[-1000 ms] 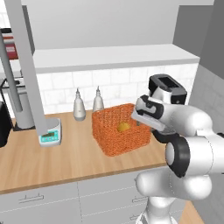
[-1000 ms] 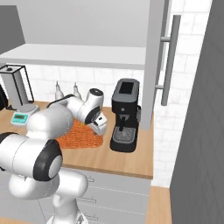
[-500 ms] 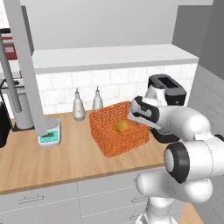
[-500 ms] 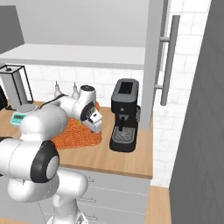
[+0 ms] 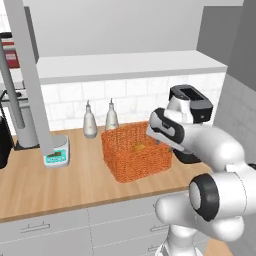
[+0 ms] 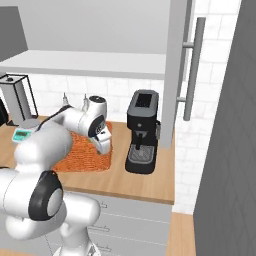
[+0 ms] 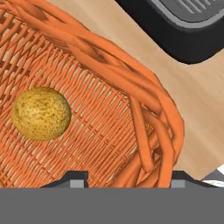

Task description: Open the cabinet, pick up the bread from the cabinet and place it in the basket. Then move the basket to the dining counter.

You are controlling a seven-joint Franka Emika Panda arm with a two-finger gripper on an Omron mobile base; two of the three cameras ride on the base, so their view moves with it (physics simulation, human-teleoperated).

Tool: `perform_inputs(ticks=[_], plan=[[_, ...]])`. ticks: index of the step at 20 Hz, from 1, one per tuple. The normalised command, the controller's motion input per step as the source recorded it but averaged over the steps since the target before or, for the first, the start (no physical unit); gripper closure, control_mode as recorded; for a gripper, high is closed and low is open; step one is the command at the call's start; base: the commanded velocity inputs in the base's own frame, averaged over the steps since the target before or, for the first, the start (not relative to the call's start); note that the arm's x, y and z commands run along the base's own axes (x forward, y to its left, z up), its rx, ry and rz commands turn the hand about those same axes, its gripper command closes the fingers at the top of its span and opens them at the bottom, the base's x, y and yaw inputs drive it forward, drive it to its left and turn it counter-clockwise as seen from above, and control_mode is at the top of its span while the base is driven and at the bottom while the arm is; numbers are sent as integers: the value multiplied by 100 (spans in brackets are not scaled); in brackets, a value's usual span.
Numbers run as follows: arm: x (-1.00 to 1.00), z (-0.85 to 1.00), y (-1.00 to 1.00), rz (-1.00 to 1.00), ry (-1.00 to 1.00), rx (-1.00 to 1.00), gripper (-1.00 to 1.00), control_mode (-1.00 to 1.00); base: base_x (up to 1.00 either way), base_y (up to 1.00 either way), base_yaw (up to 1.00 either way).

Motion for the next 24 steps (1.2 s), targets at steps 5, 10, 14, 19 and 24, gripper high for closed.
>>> perform_inputs(ticks=[5, 10, 14, 19, 24], plan=[[-39, 1, 56, -43, -12, 13, 100, -100, 0, 0, 0], [-46, 44, 53, -33, -28, -6, 100, -100, 0, 0, 0], [-43, 84, -1, -18, -3, -6, 100, -100, 0, 0, 0], [-52, 100, -26, -4, 10, -2, 100, -100, 0, 0, 0], [-55, 99, -20, 0, 16, -1, 100, -100, 0, 0, 0]])
